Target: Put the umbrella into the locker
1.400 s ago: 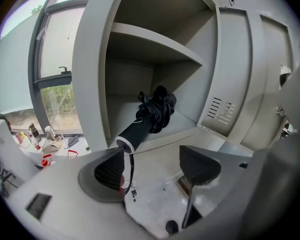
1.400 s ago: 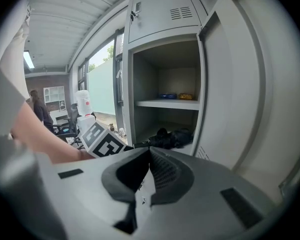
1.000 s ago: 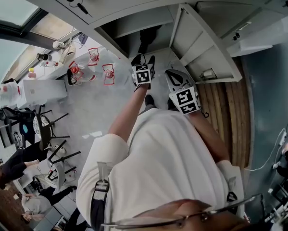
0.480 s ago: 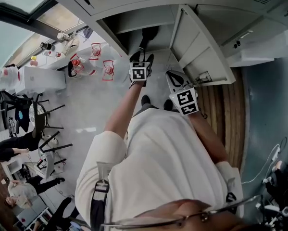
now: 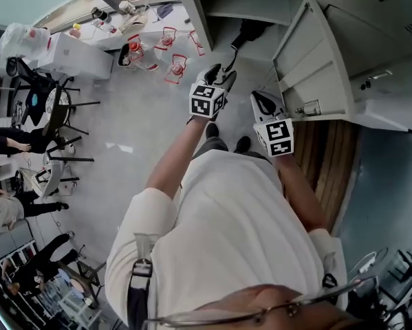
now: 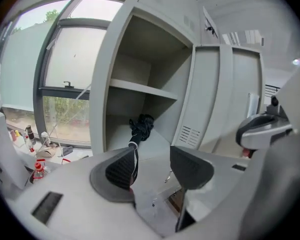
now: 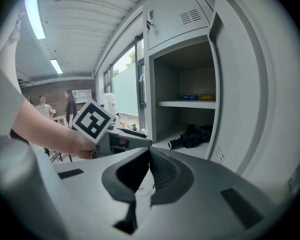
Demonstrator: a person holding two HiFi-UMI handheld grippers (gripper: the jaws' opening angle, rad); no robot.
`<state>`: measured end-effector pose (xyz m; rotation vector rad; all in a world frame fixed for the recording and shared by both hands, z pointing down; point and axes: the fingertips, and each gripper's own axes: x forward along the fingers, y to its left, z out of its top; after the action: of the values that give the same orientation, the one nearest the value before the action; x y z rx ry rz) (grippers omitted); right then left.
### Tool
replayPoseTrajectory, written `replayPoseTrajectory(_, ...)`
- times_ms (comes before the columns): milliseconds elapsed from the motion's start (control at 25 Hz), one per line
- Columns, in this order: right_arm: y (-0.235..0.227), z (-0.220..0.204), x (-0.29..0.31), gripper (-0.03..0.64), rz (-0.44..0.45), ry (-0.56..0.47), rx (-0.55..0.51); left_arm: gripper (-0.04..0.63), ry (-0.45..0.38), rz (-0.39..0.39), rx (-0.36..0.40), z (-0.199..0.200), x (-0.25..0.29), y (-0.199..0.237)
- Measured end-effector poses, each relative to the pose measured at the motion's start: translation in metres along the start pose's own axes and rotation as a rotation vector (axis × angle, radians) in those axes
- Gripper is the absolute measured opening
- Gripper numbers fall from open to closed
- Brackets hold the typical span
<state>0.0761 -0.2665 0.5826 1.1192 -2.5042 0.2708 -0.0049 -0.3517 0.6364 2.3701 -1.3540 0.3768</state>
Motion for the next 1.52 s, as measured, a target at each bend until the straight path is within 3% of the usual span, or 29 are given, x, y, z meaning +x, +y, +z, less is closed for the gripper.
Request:
replayPoseTrajectory(160, 0.021, 0.005, 0.003, 0.006, 0.037, -0.027, 0.000, 0.214, -0.049, 0.033, -0.004, 0.004, -0.047, -0.003)
replayPoseTrajectory(320, 0.040, 0.014, 0.000, 0.006, 0.035, -0.057, -0.002, 0.142, -0.093, 0.052, -0.003, 0.009, -0.088, -0.005)
replayPoseTrajectory(840, 0.091, 0.013, -0.042, 0.006, -0.091, -0.085, 0.060, 0.024, -0.188, 0.037, 0.018, 0.016, -0.200, -0.015)
replayPoseTrajectory(1160, 0.134, 0.015, -0.067, 0.006, -0.127, -0.095, 0.034, 0.005, -0.175, 0.011, -0.005, -0.007, -0.245, -0.013)
replayPoseTrajectory(1520, 0.150, 0.021, -0.088, 0.006, -0.131, -0.117, 0.029, 0.005, -0.175, -0.050, -0.005, -0.011, -0.268, -0.032)
